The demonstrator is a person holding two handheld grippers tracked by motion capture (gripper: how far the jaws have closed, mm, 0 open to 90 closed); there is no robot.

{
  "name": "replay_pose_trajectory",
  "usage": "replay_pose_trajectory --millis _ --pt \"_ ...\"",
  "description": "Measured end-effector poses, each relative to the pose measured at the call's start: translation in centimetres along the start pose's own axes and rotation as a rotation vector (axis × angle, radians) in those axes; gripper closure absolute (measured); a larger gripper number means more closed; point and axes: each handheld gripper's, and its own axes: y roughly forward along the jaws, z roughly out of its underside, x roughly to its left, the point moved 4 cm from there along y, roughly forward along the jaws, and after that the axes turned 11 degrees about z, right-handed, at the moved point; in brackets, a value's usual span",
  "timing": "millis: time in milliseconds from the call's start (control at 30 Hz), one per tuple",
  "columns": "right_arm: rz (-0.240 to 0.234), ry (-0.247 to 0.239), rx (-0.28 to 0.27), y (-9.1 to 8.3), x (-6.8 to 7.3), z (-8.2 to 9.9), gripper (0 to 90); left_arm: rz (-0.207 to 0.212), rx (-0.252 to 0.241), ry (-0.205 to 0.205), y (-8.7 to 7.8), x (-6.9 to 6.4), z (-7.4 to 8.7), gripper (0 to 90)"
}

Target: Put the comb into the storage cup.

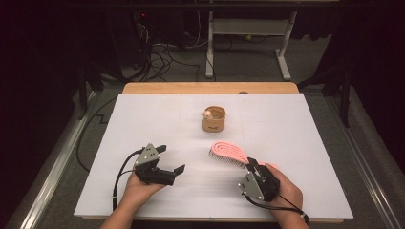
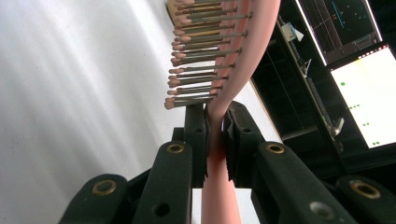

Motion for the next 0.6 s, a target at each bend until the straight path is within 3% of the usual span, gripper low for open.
replay_pose_trajectory --millis 167,600 --pt "-0.024 0.068 -0.008 0.0 -0.6 0.2 81.6 0.020 -0.037 -0.037 -0.2 0.0 0.0 0.0" --pt "-0.093 0.262 -0.030 -0.1 -1.6 0.5 81.7 0.019 -0.075 -0.044 -0.5 -0.1 0.2 0.0"
